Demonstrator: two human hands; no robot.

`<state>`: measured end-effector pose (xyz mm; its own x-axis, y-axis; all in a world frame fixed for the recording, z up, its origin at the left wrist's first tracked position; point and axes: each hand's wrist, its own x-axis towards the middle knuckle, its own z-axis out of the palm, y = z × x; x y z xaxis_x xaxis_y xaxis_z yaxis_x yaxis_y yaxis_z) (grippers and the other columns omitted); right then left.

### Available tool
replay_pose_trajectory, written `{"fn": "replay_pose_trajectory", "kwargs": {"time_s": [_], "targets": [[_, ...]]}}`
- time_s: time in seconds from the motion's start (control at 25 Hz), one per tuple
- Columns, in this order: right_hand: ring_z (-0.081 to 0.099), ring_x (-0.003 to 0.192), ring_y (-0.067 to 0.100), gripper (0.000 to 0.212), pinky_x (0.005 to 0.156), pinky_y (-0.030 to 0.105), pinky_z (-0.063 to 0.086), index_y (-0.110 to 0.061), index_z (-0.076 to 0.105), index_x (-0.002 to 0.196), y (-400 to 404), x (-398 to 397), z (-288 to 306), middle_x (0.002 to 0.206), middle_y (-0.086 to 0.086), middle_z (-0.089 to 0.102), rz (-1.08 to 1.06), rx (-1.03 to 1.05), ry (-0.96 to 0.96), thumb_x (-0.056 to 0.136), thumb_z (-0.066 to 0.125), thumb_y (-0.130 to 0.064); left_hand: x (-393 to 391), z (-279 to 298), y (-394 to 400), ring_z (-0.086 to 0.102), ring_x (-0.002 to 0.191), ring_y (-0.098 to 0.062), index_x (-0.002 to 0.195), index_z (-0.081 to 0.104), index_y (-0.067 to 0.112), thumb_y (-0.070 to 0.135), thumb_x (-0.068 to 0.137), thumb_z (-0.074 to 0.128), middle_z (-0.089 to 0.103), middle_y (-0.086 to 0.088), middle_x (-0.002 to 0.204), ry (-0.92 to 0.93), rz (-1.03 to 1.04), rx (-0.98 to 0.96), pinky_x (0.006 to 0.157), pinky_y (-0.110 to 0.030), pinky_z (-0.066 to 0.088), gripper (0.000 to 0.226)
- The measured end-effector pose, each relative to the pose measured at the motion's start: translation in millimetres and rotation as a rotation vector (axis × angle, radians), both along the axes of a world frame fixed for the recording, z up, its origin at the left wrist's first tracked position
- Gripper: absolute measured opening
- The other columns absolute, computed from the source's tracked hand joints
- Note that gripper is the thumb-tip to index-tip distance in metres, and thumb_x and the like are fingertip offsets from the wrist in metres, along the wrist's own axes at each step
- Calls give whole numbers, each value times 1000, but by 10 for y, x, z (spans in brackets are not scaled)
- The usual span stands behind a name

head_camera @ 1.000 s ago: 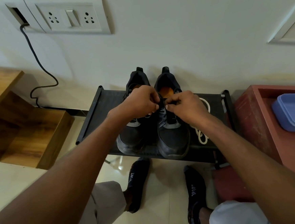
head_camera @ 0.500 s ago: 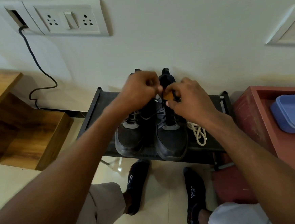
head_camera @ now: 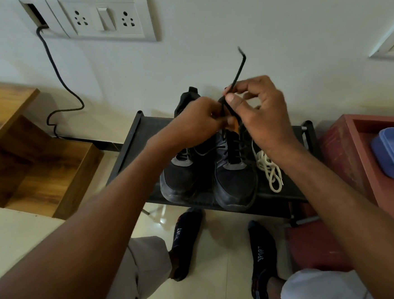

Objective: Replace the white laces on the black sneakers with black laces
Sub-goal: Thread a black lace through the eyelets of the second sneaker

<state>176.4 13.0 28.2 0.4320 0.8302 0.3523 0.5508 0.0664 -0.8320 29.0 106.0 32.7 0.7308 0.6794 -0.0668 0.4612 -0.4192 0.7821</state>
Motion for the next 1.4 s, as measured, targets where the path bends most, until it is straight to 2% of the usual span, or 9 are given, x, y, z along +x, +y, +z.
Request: {"fn": "replay_pose_trajectory", "kwargs": {"time_s": [0.2,0.4,0.52,0.6,0.76,0.92,1.04,1.2,1.4], "targets": [[73,93,5,22,83,18,55,-21,79,114,-6,71,-35,102,-7,76,143,-329,277,107,58,-23,63,95,18,64,68,-6,91,82,18,18,94,70,71,6,79,-173,200,199,66,-36,52,12],[63,84,4,14,82,27,53,-22,82,107,-66,23,-147,93,-6,71,171,-418,-232,96,75,-27,7,295,-39,54,58,-4,101,79,7,7,100,60,68,12,73,-563,249,34,55,-20,42,20],[58,82,0,11,79,24,50,-26,83,101,-32,21,40,99,0,71,7,-6,9,93,76,-23,-39,248,-4,60,66,-17,106,77,10,9,103,55,72,-12,89,-531,264,-66,55,-32,42,22],[56,83,0,12,77,18,47,-29,82,102,-35,61,141,102,0,66,10,137,19,93,76,-25,-68,176,37,61,71,-25,111,75,11,1,100,53,72,-11,87,-436,209,-169,56,-33,44,26],[56,84,4,16,74,11,45,-35,79,103,-29,36,-5,107,3,61,10,18,41,95,73,-22,-30,95,-5,67,78,-15,109,74,15,2,99,59,76,-11,93,-119,-88,-168,65,-32,50,22],[58,81,16,39,67,22,49,-27,73,114,14,145,-95,102,6,61,2,-187,168,90,60,0,46,142,4,62,71,-19,98,76,10,4,102,57,72,-7,81,-329,122,-210,62,-25,50,20],[61,78,15,34,68,20,47,-28,74,103,-28,65,-219,85,0,60,100,-431,-91,91,59,1,52,158,27,64,73,-20,98,75,9,0,102,51,73,-10,86,-441,149,-254,66,-27,53,25],[63,81,19,21,68,34,52,-25,66,99,-77,13,-140,88,-5,63,-81,-411,-279,88,61,-9,6,145,37,64,71,-20,106,73,6,1,102,49,73,-7,86,-454,276,-311,62,-31,49,25],[66,78,17,16,74,35,55,-36,69,101,-192,-214,-167,79,-16,61,353,-670,-533,103,54,-39,-96,167,92,57,58,-13,114,68,7,-3,97,43,70,-4,81,-500,586,-326,48,-23,43,32]]}}
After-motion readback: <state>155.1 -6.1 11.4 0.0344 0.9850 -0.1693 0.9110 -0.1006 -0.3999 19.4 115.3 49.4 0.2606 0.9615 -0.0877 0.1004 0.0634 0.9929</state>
